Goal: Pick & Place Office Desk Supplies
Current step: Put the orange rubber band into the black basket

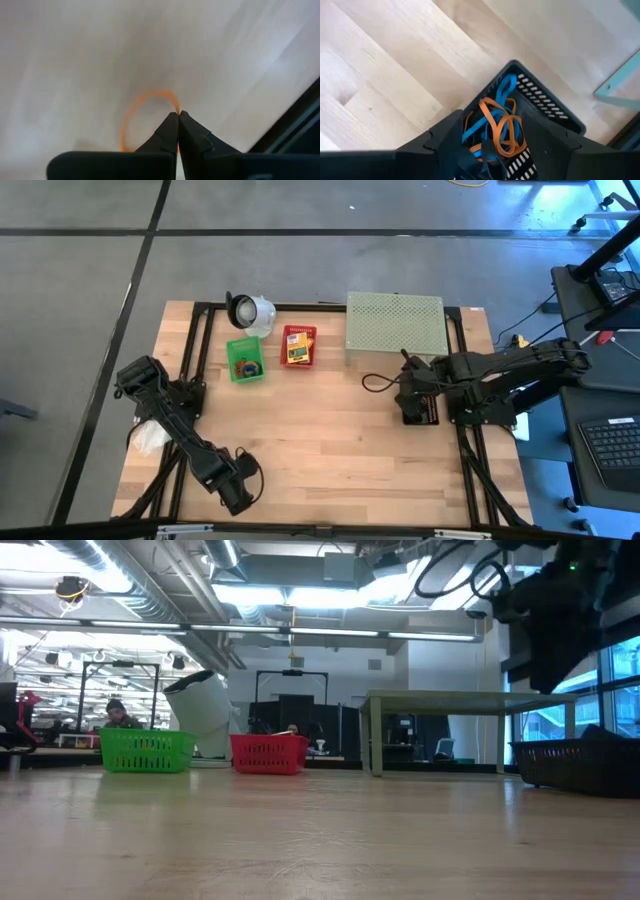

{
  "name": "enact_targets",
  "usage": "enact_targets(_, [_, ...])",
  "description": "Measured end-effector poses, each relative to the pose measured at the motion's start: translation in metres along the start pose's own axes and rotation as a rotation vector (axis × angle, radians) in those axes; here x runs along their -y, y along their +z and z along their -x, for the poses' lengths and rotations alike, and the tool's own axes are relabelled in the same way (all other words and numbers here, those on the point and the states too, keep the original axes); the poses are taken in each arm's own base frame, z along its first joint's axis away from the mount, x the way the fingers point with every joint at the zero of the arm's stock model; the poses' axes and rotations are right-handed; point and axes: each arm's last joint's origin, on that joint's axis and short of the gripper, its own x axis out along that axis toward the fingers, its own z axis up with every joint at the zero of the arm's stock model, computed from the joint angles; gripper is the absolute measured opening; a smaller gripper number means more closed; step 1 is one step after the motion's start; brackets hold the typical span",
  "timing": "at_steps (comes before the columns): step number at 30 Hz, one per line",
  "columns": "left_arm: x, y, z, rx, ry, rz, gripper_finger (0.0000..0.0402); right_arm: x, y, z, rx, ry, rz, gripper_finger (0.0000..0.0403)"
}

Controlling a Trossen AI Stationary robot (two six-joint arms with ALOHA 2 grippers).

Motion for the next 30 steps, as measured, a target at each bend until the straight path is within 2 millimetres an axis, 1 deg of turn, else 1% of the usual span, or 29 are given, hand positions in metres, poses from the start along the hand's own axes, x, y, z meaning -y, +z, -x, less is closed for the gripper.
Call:
enact_targets(3, [0.0,0.003,0.009,0.11,-0.023,-0.001,0.0001,-0.001,0.002,0.003,0.01,0.008,0.012,0.0204])
enact_targets(7, [-0.003,0.004,0.027,0.216,-0.047,0.003,0.0001,-0.001,0.002,0.003,0.009,0.008,0.014,0.0204])
enact_targets(10, [-0.005,0.005,0.043,0.301,-0.085,0.01,0.0001,-0.003,0.002,0.004,0.018,0.021,0.021,0.0204])
enact_targets(13, [-0.009,0.007,0.061,0.44,-0.118,0.005,0.0001,-0.01,0.003,0.005,0.058,0.08,0.047,0.0204])
enact_targets(16, [-0.014,0.011,0.078,0.62,-0.121,-0.028,0.0001,-0.028,0.009,0.01,0.167,0.236,0.084,0.0204])
enact_targets(18, [-0.017,0.015,0.087,0.724,-0.104,-0.049,0.0001,-0.043,0.013,0.016,0.264,0.362,0.126,0.0204])
enact_targets(21, [-0.024,0.025,0.102,0.856,-0.06,-0.093,0.0001,-0.064,0.019,0.032,0.431,0.566,0.179,0.0204])
enact_targets(24, [-0.029,0.035,0.118,0.982,-0.003,-0.161,0.0001,-0.079,0.022,0.052,0.613,0.727,0.194,0.0204])
enact_targets(27, [-0.031,0.046,0.134,1.07,0.023,-0.239,0.0001,-0.089,0.022,0.065,0.744,0.81,0.207,0.0204])
enact_targets(30, [-0.03,0.057,0.149,1.108,-0.019,-0.341,0.0001,-0.095,0.023,0.068,0.82,0.806,0.232,0.0203])
